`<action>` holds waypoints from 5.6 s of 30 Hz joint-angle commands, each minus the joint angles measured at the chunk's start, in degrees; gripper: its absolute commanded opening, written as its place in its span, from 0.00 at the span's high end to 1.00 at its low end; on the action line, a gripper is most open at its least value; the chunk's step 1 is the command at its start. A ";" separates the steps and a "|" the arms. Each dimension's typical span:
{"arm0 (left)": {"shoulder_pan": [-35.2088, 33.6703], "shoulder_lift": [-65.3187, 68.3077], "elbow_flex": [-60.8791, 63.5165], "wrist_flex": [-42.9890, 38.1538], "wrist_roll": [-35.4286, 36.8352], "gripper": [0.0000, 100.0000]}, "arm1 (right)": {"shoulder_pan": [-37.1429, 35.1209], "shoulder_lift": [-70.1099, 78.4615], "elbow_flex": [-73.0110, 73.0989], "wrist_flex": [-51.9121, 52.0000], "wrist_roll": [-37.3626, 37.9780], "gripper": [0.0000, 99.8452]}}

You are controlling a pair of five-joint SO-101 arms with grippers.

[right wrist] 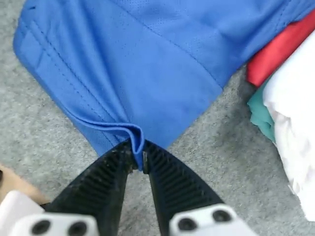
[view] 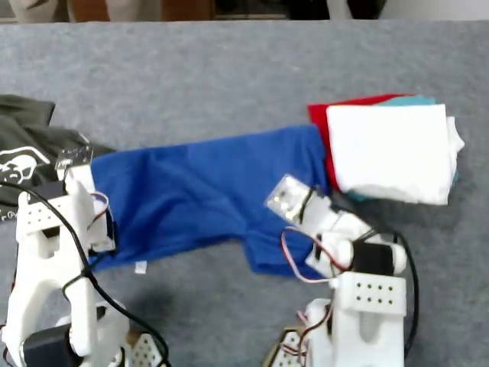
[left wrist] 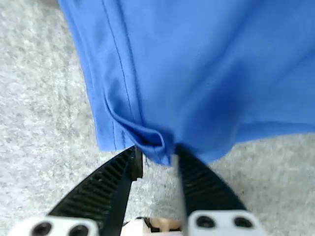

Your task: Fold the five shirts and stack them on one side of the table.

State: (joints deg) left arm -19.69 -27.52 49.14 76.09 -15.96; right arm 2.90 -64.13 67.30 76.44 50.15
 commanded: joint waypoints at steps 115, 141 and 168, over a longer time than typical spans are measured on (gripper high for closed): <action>-17.93 70.99 -109.89 22.86 22.51 0.92 | -16.57 56.31 -48.40 -17.76 -14.42 1.00; -18.99 67.03 -97.93 24.44 32.18 0.74 | -16.13 56.13 -46.90 -17.93 -14.51 1.00; -29.89 75.74 -144.70 21.45 32.62 0.98 | -16.04 55.87 -46.90 -17.58 -14.77 1.00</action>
State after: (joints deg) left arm -48.88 50.90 -91.52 98.95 16.57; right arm -13.36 -7.60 20.44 59.47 35.21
